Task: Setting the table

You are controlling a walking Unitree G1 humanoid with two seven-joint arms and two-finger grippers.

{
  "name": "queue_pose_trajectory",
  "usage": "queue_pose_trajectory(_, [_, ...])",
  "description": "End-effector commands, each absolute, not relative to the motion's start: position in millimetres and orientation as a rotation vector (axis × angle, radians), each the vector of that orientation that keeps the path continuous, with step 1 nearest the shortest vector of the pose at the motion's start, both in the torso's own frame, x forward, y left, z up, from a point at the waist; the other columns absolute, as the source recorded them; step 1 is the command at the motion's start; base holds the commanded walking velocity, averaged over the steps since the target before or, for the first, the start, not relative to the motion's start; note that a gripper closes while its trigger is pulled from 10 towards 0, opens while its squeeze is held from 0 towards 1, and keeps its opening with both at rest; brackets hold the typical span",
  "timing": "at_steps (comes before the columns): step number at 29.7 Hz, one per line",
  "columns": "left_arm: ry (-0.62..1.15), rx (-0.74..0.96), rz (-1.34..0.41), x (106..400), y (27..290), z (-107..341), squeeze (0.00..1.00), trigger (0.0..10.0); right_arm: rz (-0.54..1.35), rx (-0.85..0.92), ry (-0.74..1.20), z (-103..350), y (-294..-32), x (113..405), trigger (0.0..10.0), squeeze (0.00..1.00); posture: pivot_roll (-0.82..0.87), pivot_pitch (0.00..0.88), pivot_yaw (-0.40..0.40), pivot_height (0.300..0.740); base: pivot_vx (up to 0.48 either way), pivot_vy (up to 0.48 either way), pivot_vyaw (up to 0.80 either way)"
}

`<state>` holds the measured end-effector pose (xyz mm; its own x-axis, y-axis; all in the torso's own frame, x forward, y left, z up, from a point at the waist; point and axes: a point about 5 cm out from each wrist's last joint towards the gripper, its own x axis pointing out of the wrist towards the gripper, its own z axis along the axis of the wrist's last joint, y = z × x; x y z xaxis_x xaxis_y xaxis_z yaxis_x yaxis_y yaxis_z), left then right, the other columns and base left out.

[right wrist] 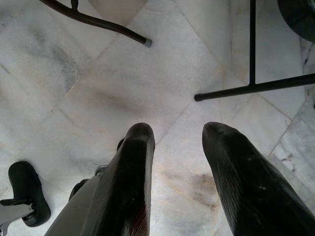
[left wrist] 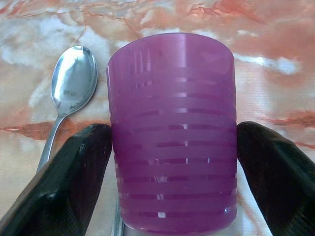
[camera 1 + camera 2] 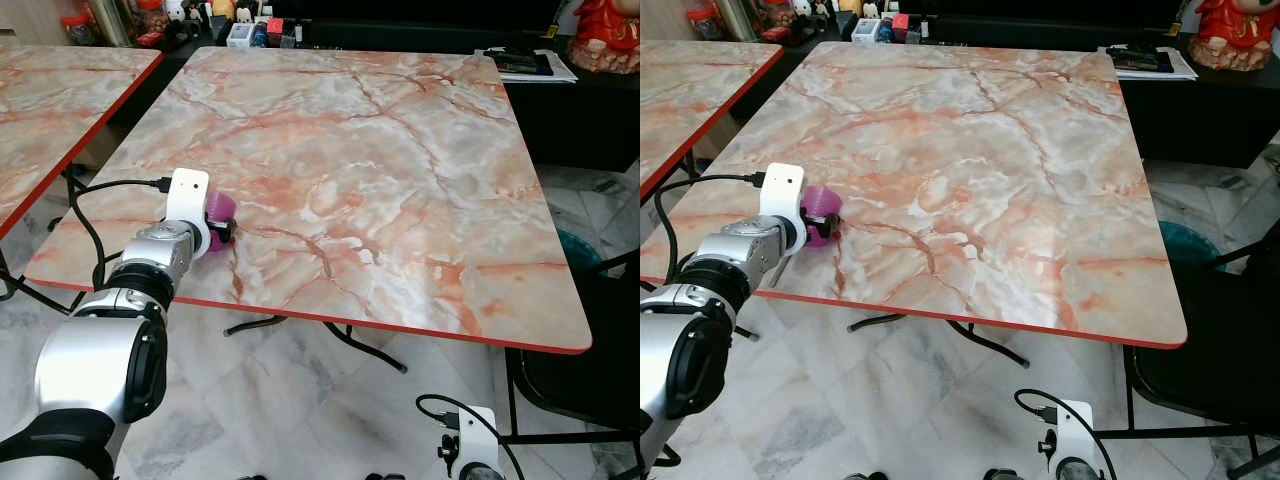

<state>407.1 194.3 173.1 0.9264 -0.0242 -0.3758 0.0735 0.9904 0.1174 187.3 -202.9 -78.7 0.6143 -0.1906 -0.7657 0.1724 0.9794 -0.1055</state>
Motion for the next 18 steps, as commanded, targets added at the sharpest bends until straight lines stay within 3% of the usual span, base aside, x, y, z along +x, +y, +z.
queue_pose_trajectory(1, [0.520, 0.116, -0.061, 394.4, 194.5, 138.9, 0.00, 10.0, -0.226, -0.012, 0.904, -81.8, -204.4, 180.7, 10.0, 0.00, -0.07, 0.144, 0.009, 0.740, 0.000, 0.000, 0.00])
queue_pose_trajectory(2, [0.519, 0.117, -0.059, 394.3, 194.5, 138.8, 0.00, 8.2, -0.226, -0.012, 0.904, -81.8, -204.4, 180.7, 10.0, 0.00, -0.07, 0.144, 0.009, 0.740, 0.000, 0.000, 0.00])
queue_pose_trajectory(3, [0.518, 0.115, -0.056, 394.3, 194.6, 138.8, 0.00, 3.1, -0.226, -0.012, 0.904, -81.7, -204.4, 180.7, 10.0, 0.00, -0.07, 0.144, 0.008, 0.740, 0.000, 0.000, 0.00])
queue_pose_trajectory(4, [0.517, 0.113, -0.052, 394.3, 194.7, 138.7, 0.00, 1.0, -0.226, -0.012, 0.903, -81.8, -204.4, 180.7, 10.0, 0.00, -0.07, 0.144, 0.008, 0.740, 0.000, 0.000, 0.00])
queue_pose_trajectory(7, [0.517, 0.111, -0.051, 394.3, 194.7, 138.5, 0.00, 0.9, -0.226, -0.012, 0.904, -81.8, -204.3, 180.6, 10.0, 0.00, -0.07, 0.144, 0.008, 0.740, 0.000, 0.000, 0.00])
queue_pose_trajectory(9, [0.515, 0.111, -0.047, 394.3, 194.9, 138.6, 0.00, 0.0, -0.227, -0.011, 0.903, -81.8, -204.3, 180.6, 10.0, 0.00, -0.07, 0.144, 0.009, 0.740, 0.000, 0.000, 0.00])
queue_pose_trajectory(17, [0.484, 0.103, -0.028, 396.3, 195.9, 143.0, 0.00, 0.0, -0.227, -0.012, 0.902, -81.7, -204.4, 180.6, 10.0, 0.00, -0.07, 0.143, 0.009, 0.740, 0.000, 0.000, 0.00])
queue_pose_trajectory(18, [0.467, 0.103, -0.020, 397.3, 196.3, 145.3, 0.00, 4.3, -0.228, -0.011, 0.901, -81.7, -204.4, 180.6, 10.0, 0.00, -0.07, 0.143, 0.009, 0.740, 0.000, 0.000, 0.00])
